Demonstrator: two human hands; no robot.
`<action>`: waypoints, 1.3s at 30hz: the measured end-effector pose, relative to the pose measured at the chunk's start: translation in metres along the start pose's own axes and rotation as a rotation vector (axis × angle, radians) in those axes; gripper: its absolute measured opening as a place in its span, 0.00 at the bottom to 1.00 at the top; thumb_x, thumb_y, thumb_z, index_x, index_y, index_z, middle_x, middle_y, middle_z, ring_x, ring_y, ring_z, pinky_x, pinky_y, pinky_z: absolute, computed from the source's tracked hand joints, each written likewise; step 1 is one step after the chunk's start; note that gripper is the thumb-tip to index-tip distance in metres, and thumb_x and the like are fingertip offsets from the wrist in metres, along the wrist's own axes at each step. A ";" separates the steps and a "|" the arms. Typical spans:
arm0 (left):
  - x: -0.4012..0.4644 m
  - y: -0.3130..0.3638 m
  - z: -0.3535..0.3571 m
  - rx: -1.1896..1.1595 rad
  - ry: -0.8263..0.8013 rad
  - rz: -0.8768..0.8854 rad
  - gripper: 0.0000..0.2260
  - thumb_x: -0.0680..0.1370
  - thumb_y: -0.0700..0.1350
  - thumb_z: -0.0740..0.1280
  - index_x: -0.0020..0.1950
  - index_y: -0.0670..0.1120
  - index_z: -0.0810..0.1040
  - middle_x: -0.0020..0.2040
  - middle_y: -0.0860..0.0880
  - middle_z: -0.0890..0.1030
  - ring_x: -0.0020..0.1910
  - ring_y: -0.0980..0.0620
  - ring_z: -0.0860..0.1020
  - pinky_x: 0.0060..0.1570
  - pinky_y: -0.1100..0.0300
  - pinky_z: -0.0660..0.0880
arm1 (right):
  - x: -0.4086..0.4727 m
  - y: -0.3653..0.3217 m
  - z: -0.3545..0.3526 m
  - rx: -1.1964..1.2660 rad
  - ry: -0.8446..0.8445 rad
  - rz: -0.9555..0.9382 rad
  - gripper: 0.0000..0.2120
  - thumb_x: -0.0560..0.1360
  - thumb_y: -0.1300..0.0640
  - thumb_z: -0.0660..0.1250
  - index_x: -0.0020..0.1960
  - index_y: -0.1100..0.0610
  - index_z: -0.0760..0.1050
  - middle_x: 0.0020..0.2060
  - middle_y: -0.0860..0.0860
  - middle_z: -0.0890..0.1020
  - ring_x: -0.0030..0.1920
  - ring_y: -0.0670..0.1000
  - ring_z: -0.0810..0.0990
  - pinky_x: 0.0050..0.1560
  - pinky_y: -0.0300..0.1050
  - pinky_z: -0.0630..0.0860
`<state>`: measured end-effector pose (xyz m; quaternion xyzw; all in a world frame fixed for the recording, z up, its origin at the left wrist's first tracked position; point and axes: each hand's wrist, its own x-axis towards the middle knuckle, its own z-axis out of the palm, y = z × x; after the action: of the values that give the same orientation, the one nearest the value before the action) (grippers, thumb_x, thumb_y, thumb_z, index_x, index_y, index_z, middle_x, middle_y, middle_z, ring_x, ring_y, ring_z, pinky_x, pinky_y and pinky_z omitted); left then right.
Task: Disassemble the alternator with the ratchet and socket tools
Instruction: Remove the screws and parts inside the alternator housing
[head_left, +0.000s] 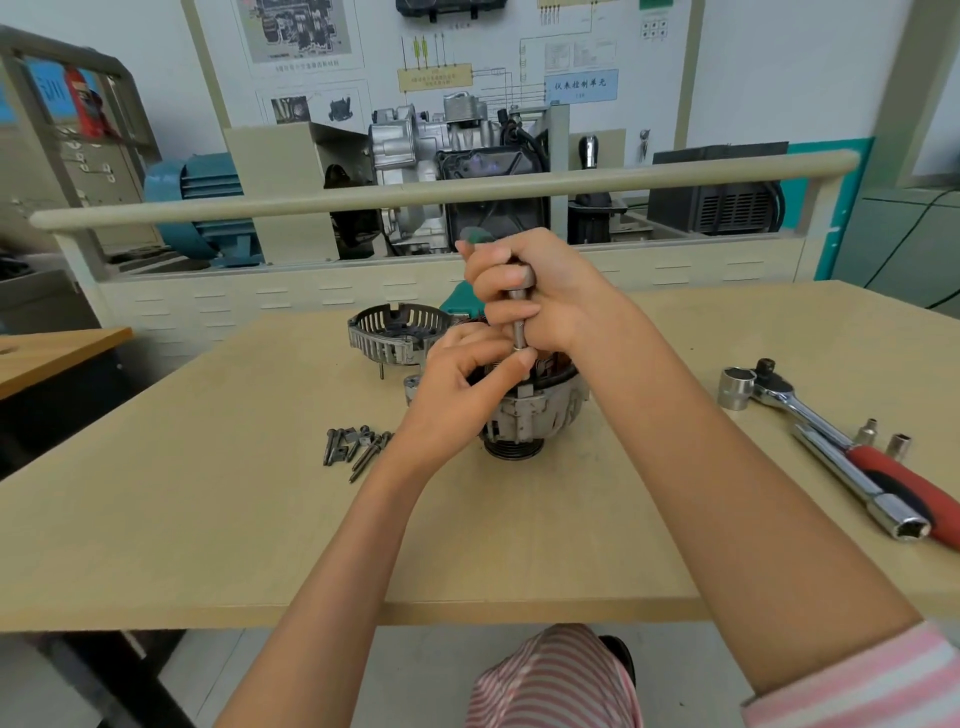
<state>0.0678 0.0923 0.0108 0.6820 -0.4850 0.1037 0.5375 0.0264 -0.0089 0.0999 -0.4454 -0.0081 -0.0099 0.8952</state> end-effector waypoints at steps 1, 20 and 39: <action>0.000 0.000 -0.001 0.011 -0.013 0.025 0.10 0.78 0.41 0.65 0.38 0.43 0.82 0.41 0.52 0.82 0.50 0.68 0.71 0.59 0.68 0.63 | -0.002 0.001 0.000 0.012 -0.002 -0.012 0.09 0.78 0.66 0.49 0.45 0.58 0.67 0.20 0.44 0.66 0.16 0.41 0.63 0.13 0.31 0.50; -0.002 0.000 0.001 0.025 0.013 0.086 0.11 0.77 0.41 0.64 0.39 0.39 0.83 0.40 0.43 0.82 0.45 0.63 0.70 0.58 0.68 0.63 | -0.001 0.011 0.005 -0.007 0.233 -0.242 0.10 0.78 0.66 0.48 0.43 0.58 0.65 0.24 0.47 0.69 0.16 0.41 0.65 0.14 0.33 0.52; 0.001 0.000 0.004 -0.035 0.078 0.062 0.19 0.73 0.35 0.67 0.37 0.62 0.78 0.34 0.69 0.78 0.45 0.67 0.71 0.52 0.62 0.66 | -0.002 0.029 0.013 0.052 0.566 -0.682 0.07 0.80 0.65 0.48 0.46 0.58 0.62 0.38 0.54 0.71 0.22 0.46 0.71 0.18 0.34 0.61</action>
<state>0.0667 0.0884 0.0105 0.6527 -0.4862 0.1383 0.5643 0.0247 0.0191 0.0844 -0.3742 0.0907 -0.4260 0.8187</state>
